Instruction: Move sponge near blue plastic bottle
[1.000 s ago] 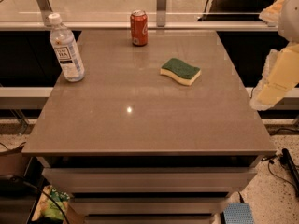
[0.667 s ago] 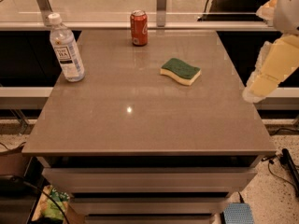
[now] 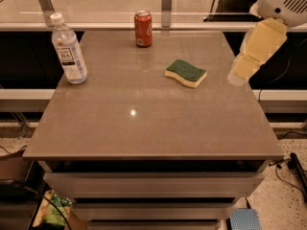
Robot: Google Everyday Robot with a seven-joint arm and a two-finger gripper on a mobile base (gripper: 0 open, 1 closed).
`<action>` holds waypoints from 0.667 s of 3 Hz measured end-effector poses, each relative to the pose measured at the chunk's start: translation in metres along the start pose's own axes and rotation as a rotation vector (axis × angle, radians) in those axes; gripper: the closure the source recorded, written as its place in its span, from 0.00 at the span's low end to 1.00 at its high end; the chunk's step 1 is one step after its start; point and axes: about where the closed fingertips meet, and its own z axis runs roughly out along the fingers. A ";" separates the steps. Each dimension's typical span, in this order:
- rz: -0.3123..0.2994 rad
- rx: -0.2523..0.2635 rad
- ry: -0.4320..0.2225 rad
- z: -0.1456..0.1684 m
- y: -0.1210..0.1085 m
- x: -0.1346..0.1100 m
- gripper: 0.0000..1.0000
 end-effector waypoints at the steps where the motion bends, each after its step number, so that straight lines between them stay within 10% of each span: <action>1: 0.052 -0.022 0.035 0.016 -0.015 -0.011 0.00; 2: 0.098 -0.032 0.063 0.031 -0.029 -0.021 0.00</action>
Offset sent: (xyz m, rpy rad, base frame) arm 0.0593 0.0134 -0.0274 -0.0269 0.1480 -0.1458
